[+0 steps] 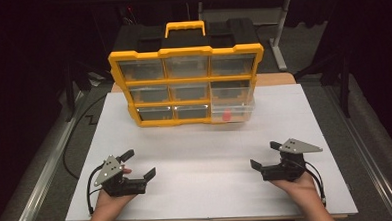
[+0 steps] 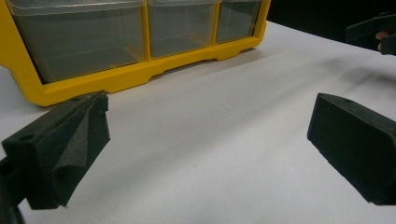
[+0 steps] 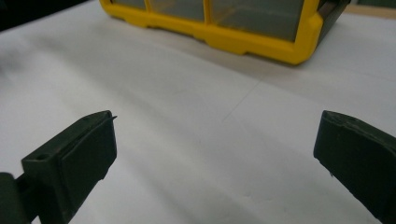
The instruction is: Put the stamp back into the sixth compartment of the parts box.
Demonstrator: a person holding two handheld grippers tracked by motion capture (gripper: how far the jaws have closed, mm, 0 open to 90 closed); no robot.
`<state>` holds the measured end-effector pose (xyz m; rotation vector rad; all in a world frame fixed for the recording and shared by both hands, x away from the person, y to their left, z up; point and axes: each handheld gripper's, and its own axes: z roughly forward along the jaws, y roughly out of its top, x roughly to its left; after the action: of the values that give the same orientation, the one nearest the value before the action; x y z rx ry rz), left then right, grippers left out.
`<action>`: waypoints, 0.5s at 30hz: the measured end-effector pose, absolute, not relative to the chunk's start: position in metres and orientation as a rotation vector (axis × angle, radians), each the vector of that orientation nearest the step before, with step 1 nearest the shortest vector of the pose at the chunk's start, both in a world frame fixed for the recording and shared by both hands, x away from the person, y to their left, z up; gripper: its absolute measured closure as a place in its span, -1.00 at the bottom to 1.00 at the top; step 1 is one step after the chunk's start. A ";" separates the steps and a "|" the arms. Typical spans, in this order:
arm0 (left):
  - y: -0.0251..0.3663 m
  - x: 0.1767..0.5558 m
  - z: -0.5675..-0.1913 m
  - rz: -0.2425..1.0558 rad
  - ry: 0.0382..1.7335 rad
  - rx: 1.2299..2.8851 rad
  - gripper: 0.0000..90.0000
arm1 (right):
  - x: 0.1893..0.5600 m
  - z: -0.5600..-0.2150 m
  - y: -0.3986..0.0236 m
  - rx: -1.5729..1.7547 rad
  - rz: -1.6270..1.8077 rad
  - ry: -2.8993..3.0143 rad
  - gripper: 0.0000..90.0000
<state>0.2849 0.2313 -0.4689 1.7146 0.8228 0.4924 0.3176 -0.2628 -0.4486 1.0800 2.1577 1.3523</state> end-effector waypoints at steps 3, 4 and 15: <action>0.233 0.285 -0.469 0.491 0.828 1.710 -0.99 | 0.312 -0.448 -0.266 1.073 1.398 2.101 -0.99; 0.234 0.284 -0.469 0.492 0.831 1.710 -0.99 | 0.305 -0.449 -0.272 1.068 1.434 2.056 -0.99; 0.232 0.284 -0.470 0.518 0.851 1.726 -0.99 | 0.289 -0.457 -0.296 1.063 1.496 1.945 -0.99</action>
<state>0.2842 0.2320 -0.4701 1.7260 0.8512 0.5183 0.2892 -0.2956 -0.4572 1.0631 1.9448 1.4957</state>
